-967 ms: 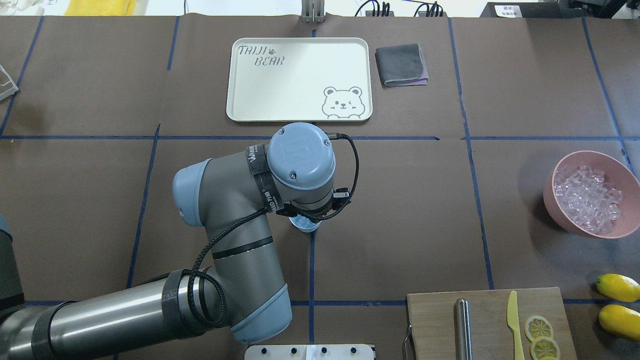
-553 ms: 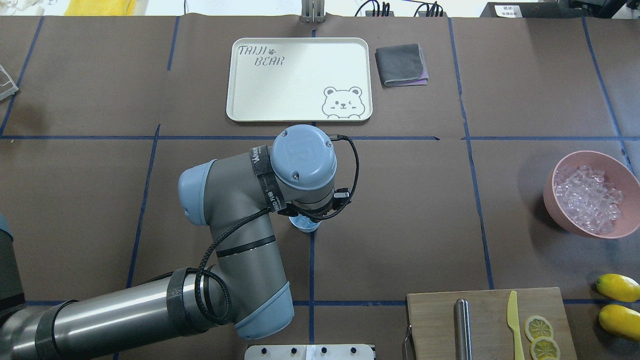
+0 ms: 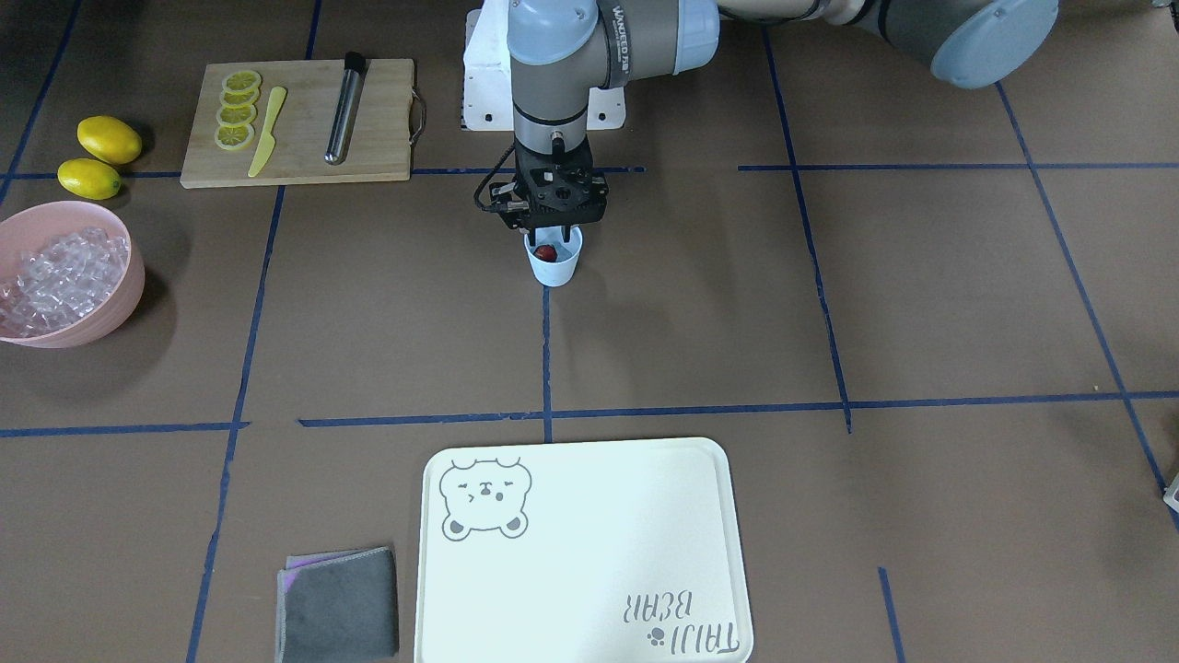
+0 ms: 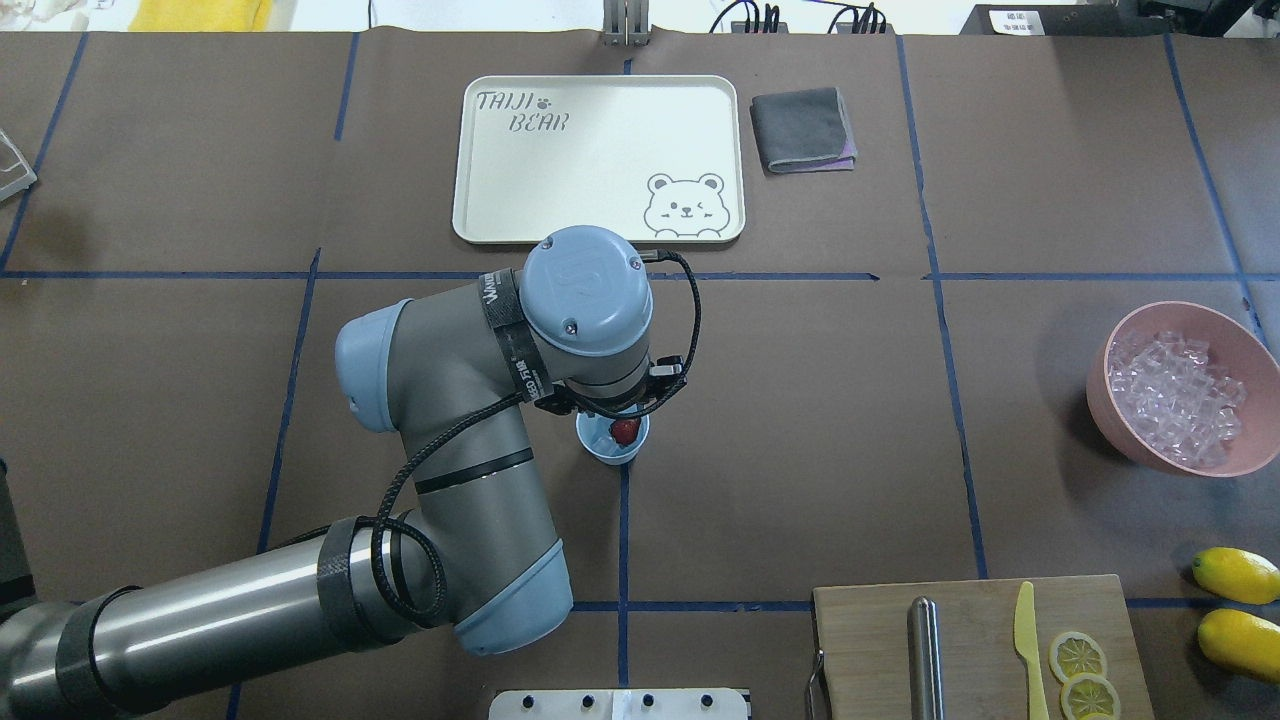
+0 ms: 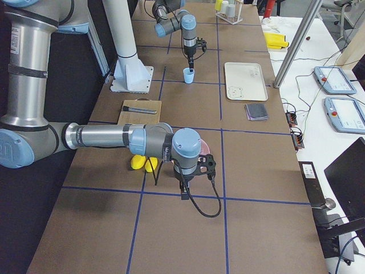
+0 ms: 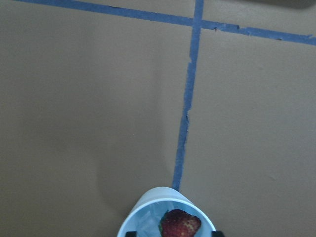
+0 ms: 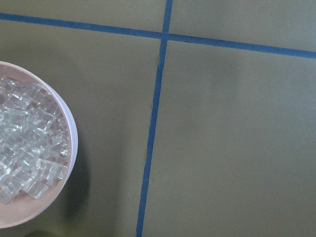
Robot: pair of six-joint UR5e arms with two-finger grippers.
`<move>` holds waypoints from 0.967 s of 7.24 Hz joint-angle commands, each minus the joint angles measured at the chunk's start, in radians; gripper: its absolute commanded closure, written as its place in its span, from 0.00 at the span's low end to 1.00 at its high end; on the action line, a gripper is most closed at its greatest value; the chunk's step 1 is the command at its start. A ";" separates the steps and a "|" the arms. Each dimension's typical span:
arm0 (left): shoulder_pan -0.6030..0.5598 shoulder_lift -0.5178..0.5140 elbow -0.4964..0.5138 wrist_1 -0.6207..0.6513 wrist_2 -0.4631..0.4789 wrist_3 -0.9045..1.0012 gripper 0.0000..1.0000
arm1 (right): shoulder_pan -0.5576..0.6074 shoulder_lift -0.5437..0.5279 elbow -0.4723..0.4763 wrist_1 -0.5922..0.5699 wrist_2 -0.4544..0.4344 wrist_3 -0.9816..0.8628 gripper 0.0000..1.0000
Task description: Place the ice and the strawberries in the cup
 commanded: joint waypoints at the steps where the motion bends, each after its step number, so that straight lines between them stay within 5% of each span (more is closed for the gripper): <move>1: -0.058 0.074 -0.128 0.086 -0.020 0.182 0.00 | 0.000 0.000 0.000 0.000 0.000 0.000 0.00; 3: -0.215 0.194 -0.254 0.161 -0.156 0.404 0.00 | 0.000 -0.005 0.012 0.000 0.002 0.002 0.01; 5: -0.409 0.325 -0.260 0.158 -0.322 0.708 0.00 | 0.000 0.003 0.008 0.000 0.000 0.003 0.01; 7: -0.533 0.377 -0.241 0.157 -0.325 0.873 0.00 | 0.000 0.004 0.011 0.000 0.003 0.005 0.01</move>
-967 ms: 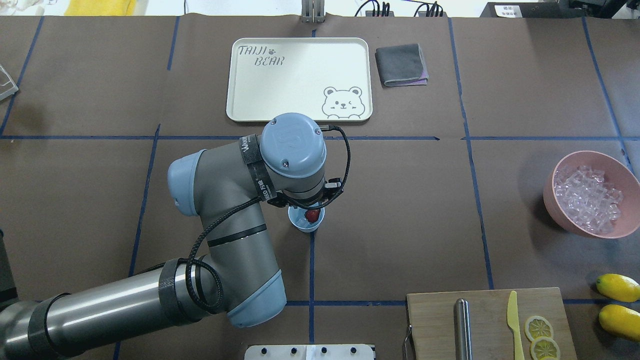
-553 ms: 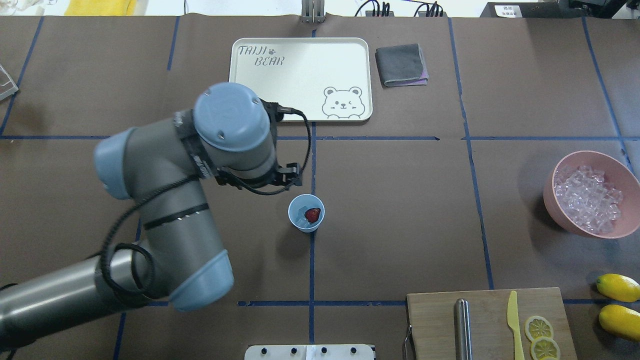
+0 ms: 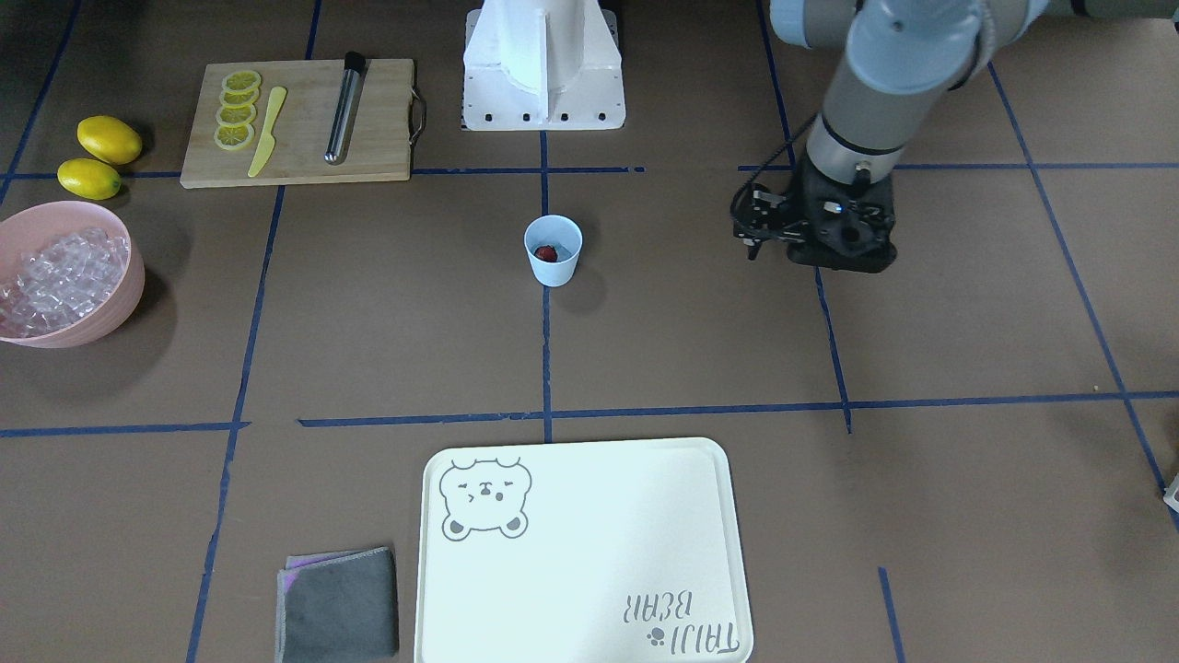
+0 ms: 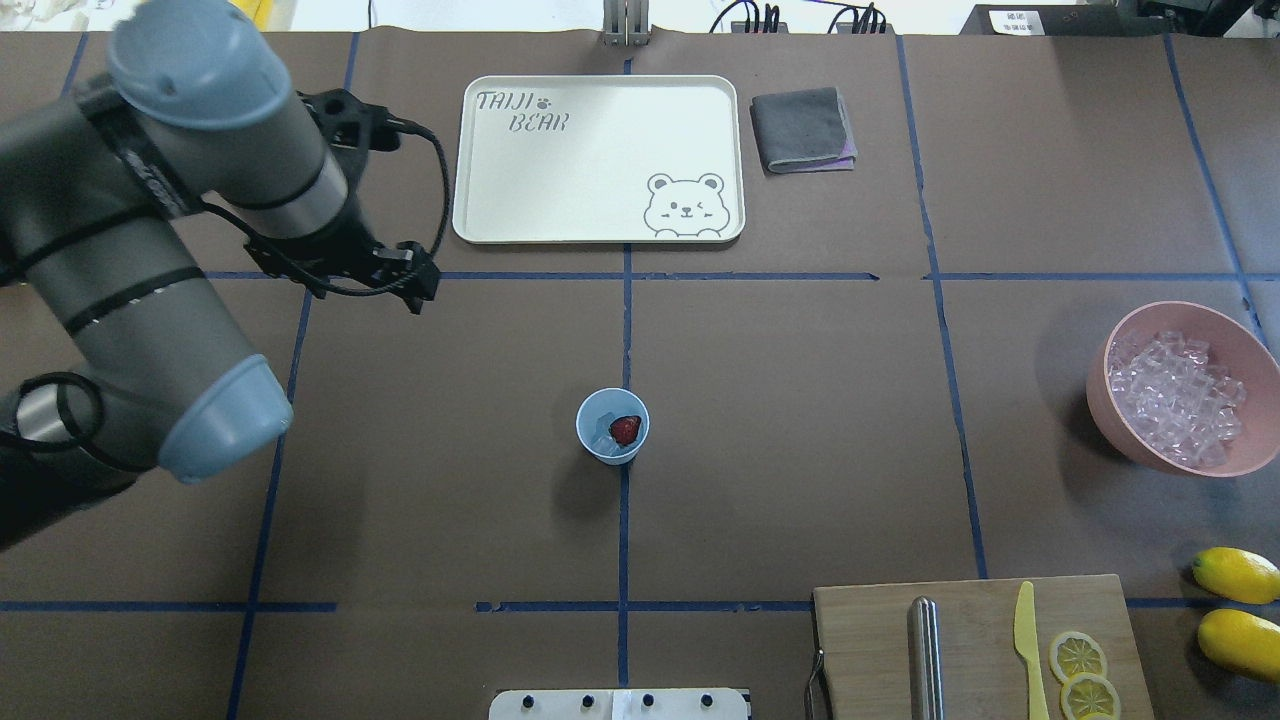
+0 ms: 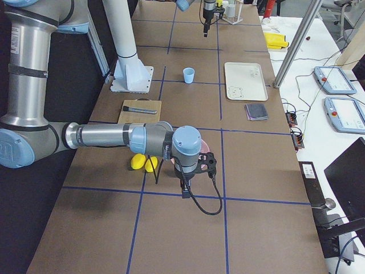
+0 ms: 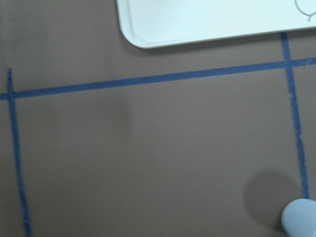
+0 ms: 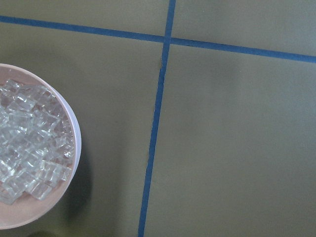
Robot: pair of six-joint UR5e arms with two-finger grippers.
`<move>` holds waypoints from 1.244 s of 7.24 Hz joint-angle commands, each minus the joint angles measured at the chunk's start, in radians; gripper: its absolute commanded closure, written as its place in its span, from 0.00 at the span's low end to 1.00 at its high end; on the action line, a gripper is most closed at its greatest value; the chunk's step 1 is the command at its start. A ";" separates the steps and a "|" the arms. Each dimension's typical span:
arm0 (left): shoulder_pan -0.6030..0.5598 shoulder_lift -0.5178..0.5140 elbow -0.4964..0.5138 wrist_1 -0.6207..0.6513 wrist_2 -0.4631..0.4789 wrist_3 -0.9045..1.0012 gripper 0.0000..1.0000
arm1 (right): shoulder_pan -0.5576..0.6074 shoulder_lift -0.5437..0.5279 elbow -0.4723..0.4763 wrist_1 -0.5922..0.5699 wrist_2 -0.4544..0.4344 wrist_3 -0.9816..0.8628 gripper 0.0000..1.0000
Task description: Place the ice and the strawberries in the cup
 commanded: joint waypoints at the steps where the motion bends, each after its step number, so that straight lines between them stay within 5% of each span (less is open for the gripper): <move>1: -0.151 0.088 0.024 0.002 -0.020 0.246 0.00 | 0.000 0.003 -0.003 0.000 0.000 0.005 0.01; 7: -0.598 0.354 0.220 -0.016 -0.243 0.845 0.00 | 0.000 -0.007 -0.010 0.000 0.000 0.007 0.01; 9: -0.679 0.413 0.230 -0.016 -0.256 0.859 0.00 | 0.000 -0.020 -0.006 0.000 0.002 0.005 0.01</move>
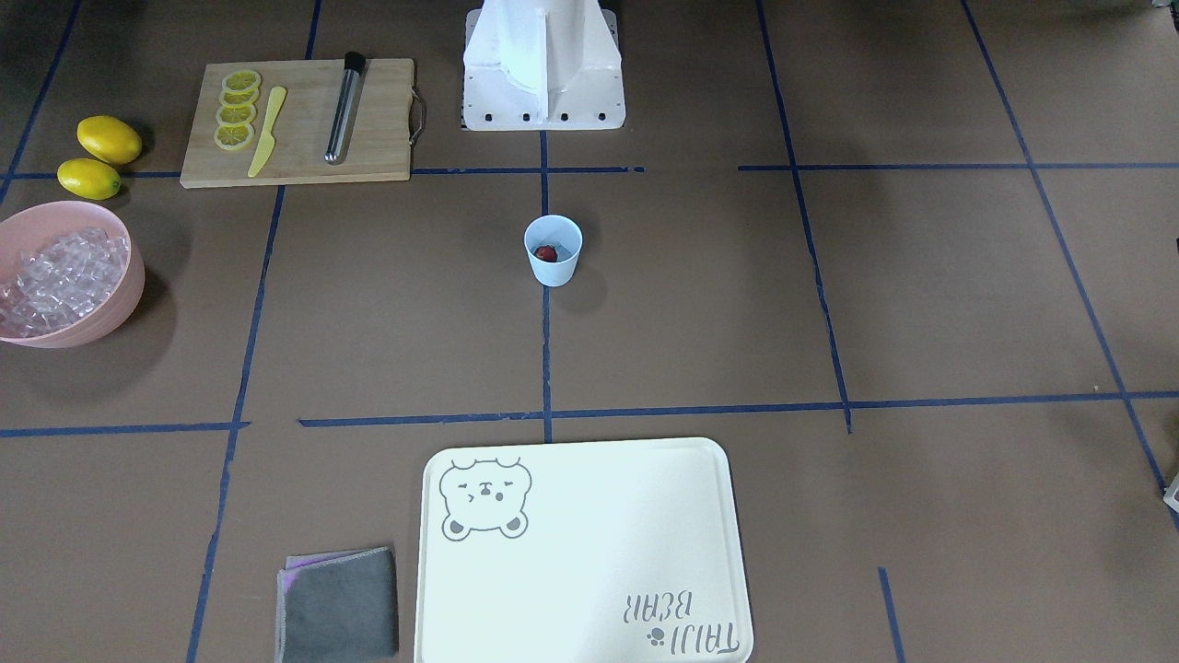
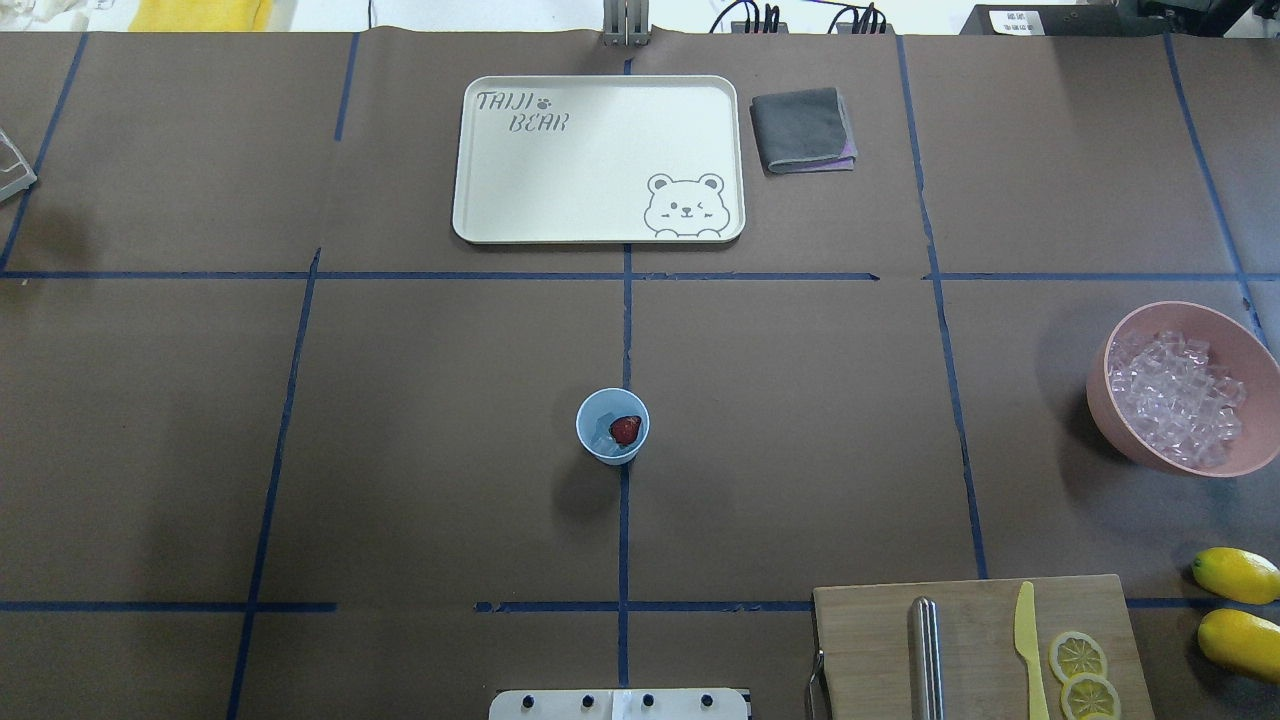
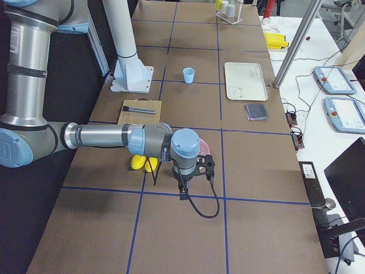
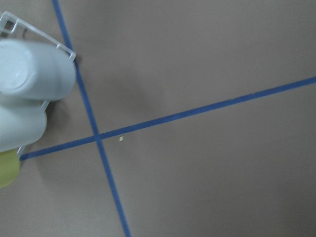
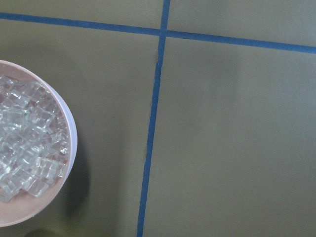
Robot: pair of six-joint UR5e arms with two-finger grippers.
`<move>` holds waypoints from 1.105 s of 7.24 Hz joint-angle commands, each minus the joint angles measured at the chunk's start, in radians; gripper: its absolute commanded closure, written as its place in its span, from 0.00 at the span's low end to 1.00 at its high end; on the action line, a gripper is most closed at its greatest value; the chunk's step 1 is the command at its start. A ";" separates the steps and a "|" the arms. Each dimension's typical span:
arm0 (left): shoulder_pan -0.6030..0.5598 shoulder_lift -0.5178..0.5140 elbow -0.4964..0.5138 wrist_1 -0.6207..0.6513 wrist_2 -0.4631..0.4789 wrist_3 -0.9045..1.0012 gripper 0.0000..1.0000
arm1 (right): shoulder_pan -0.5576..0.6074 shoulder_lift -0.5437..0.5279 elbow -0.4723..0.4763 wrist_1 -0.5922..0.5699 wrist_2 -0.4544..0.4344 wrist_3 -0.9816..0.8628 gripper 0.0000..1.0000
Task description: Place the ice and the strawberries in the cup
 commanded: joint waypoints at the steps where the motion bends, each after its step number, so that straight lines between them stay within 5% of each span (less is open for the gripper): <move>1: -0.081 0.091 0.003 0.000 -0.015 0.025 0.00 | -0.001 -0.007 -0.003 0.000 -0.002 -0.001 0.01; 8: -0.161 0.171 0.003 0.003 -0.029 0.026 0.00 | -0.001 -0.008 -0.002 0.000 -0.001 0.002 0.01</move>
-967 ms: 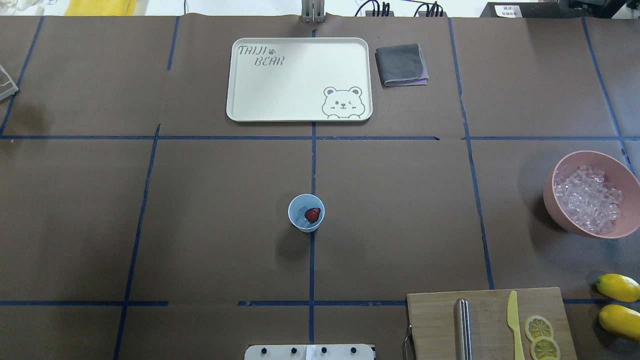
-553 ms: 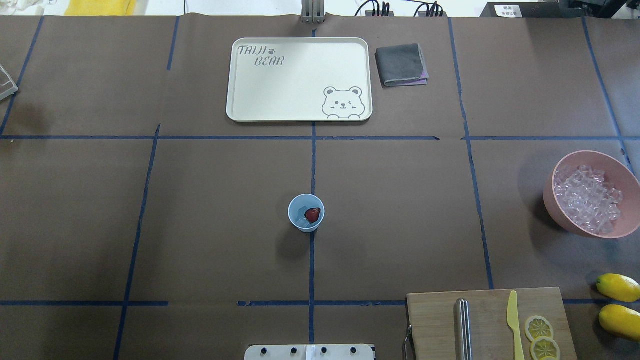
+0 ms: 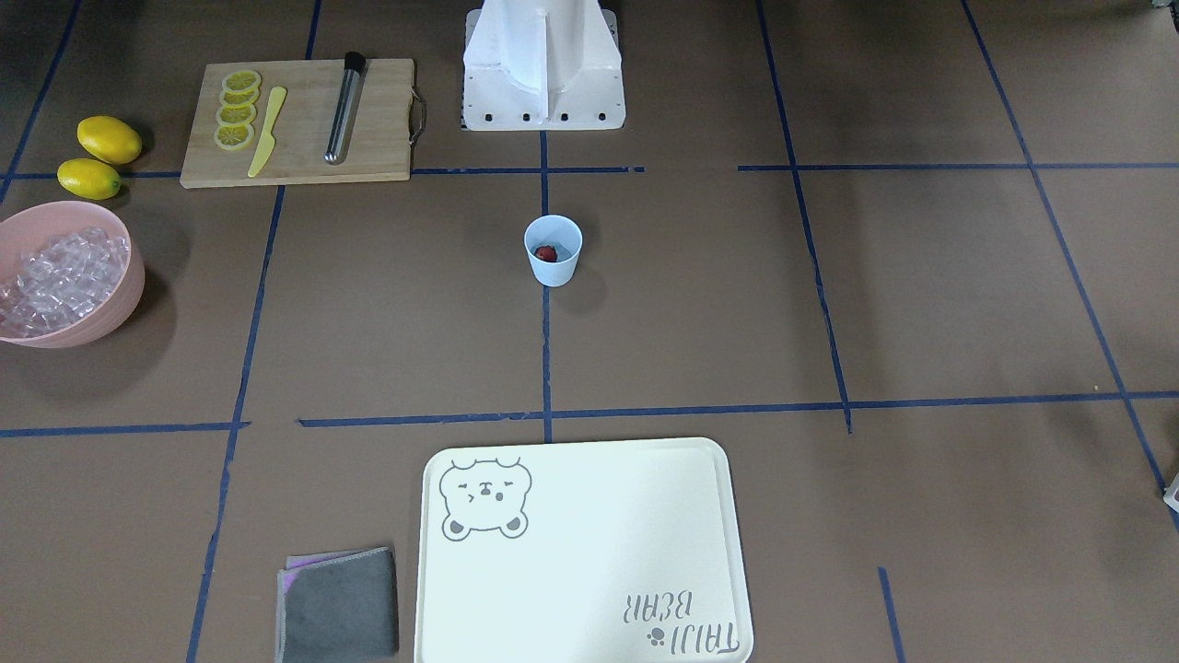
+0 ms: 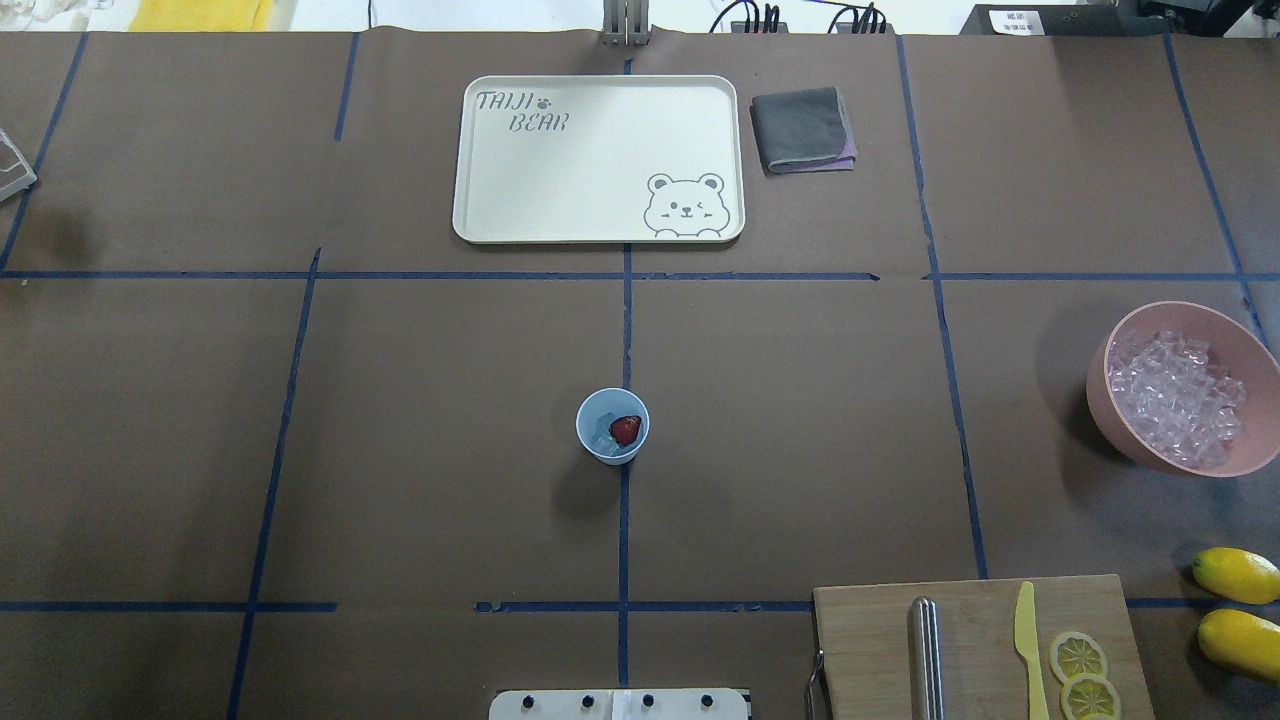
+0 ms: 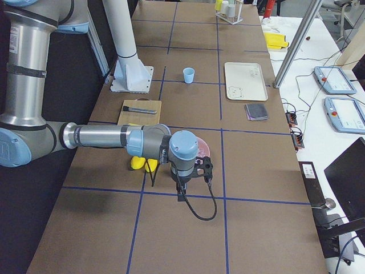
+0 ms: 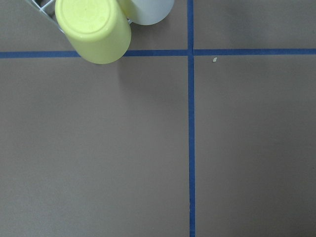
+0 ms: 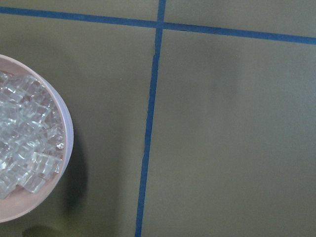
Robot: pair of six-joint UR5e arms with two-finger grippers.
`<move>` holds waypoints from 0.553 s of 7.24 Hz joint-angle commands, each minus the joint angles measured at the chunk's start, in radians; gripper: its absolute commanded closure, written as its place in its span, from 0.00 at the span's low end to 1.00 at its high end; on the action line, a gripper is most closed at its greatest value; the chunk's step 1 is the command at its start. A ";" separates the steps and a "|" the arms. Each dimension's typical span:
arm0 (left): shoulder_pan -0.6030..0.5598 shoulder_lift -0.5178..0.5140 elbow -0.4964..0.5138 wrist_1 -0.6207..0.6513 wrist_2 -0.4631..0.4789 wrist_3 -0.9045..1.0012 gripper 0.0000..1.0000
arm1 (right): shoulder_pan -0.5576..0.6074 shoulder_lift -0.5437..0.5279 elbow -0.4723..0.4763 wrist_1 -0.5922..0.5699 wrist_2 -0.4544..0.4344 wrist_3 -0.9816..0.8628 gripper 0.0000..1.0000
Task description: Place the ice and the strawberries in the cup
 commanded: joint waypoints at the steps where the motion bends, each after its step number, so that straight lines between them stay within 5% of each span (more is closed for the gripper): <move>1: 0.000 -0.002 -0.001 0.003 0.015 0.005 0.00 | -0.001 0.000 0.002 0.000 0.000 0.000 0.00; 4: 0.002 0.004 -0.007 0.003 0.014 0.004 0.00 | -0.001 0.000 0.002 0.000 0.000 0.000 0.00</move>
